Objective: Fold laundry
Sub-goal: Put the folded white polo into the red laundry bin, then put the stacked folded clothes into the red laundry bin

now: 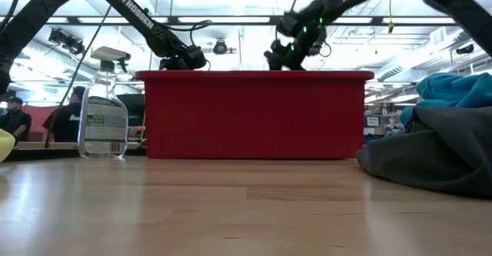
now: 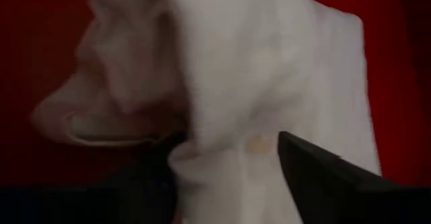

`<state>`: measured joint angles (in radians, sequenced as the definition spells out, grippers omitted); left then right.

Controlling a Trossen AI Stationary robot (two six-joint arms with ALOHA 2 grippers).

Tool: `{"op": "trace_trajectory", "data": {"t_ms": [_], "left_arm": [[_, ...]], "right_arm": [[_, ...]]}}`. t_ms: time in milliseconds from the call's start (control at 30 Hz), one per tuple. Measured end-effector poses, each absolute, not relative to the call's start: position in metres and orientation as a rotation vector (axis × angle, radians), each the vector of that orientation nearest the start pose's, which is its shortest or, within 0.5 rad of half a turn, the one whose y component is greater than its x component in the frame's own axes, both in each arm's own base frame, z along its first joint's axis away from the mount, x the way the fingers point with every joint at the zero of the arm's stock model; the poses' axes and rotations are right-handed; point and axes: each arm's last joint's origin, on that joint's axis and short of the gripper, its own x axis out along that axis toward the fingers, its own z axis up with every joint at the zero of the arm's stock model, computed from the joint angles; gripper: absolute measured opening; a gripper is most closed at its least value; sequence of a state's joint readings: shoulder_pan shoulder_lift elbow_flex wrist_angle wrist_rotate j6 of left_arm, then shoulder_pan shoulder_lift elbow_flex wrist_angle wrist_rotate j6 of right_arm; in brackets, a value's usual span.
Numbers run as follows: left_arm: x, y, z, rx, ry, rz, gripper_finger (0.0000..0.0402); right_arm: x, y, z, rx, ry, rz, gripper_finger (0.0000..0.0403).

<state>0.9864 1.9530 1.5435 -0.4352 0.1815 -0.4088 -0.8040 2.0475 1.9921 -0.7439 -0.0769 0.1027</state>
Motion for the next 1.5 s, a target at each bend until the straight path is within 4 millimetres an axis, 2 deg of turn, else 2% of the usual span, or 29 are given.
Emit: {"op": "trace_trajectory", "data": {"t_ms": [133, 300, 400, 500, 667, 767, 867, 1067, 1200, 1333, 1500], "left_arm": [[0.244, 0.354, 0.255, -0.814, 0.637, 0.841, 0.0294], [0.253, 0.34, 0.294, -0.635, 0.802, 0.956, 0.033], [0.259, 0.332, 0.324, -0.554, 0.806, 1.001, 0.0334], [0.265, 0.32, 0.349, -0.524, 0.801, 0.997, 0.0334], [0.282, 0.278, 0.381, -0.528, 0.749, 0.934, 0.0334], [0.289, 0.24, 0.397, -0.479, 0.705, 0.932, 0.0334], [0.296, 0.197, 0.4, -0.443, 0.672, 0.914, 0.0334], [0.303, 0.113, 0.387, -0.448, 0.574, 0.846, 0.0334], [0.301, 0.068, 0.361, -0.417, 0.655, 0.865, 0.0334], [0.303, 0.034, 0.34, -0.445, 0.713, 0.82, 0.0334], [0.305, 0.004, 0.325, -0.484, 0.723, 0.778, 0.0334]], "right_arm": [[0.317, -0.291, 0.348, 0.42, 0.692, -0.604, 0.0274], [0.303, -0.251, 0.39, 0.406, 0.645, -0.445, 0.0268], [0.29, -0.228, 0.404, 0.434, 0.683, -0.377, 0.0267], [0.28, -0.206, 0.403, 0.444, 0.752, -0.339, 0.0267], [0.266, -0.161, 0.389, 0.458, 0.771, -0.277, 0.0267], [0.252, -0.134, 0.373, 0.484, 0.746, -0.252, 0.0267], [0.236, -0.108, 0.352, 0.517, 0.751, -0.268, 0.0267], [0.209, -0.06, 0.294, 0.46, 0.929, -0.319, 0.0267], [0.194, -0.035, 0.256, 0.491, 1.042, -0.304, 0.0267], [0.183, -0.013, 0.237, 0.531, 1.11, -0.272, 0.0267], [0.176, 0.011, 0.221, 0.557, 1.203, -0.227, 0.0267]]}}
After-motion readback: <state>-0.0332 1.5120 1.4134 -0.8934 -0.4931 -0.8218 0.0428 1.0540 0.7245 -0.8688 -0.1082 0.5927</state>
